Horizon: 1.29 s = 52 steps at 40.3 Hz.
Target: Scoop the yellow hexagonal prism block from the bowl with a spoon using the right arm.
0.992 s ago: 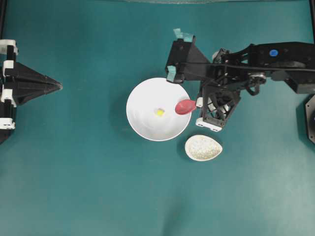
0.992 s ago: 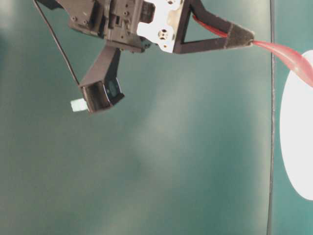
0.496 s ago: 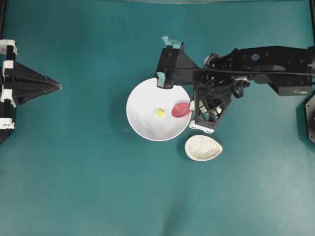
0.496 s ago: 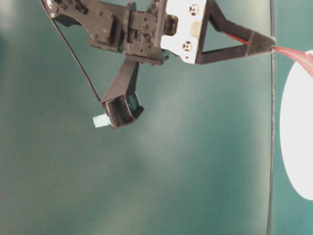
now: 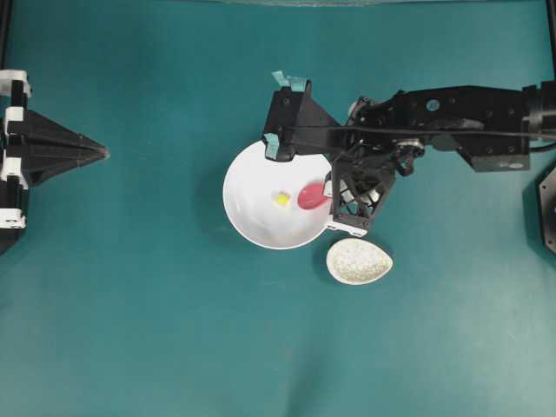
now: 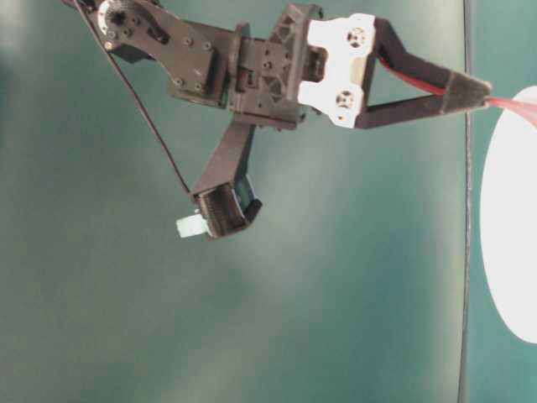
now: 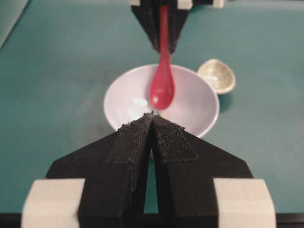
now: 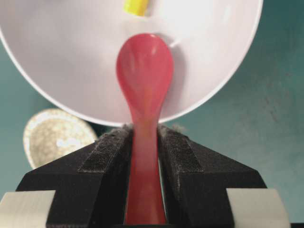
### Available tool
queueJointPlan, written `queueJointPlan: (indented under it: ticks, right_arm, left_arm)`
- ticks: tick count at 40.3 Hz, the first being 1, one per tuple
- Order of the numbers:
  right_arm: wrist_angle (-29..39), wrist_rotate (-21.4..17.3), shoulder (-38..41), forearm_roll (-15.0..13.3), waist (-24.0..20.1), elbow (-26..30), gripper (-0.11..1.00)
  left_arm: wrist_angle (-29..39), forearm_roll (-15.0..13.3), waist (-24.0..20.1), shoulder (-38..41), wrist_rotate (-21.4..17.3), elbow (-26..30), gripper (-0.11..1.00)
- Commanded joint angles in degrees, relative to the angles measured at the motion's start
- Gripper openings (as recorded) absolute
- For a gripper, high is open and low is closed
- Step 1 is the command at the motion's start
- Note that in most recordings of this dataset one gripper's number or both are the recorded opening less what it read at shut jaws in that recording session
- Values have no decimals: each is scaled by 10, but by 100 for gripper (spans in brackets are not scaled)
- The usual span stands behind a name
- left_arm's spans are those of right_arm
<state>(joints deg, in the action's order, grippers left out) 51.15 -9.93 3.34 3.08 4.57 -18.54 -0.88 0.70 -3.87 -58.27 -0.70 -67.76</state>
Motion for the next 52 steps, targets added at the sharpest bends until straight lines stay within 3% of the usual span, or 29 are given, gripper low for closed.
queueJointPlan:
  ticks: [1,52]
  right_arm:
    - [-9,2,-3,2,-1,14,23]
    - [-148,22,37,2,-1,32,23]
  left_arm:
    - [-2,2,-2,2,-1,16,1]
    - [-2,2,-3,2,-2,17,1]
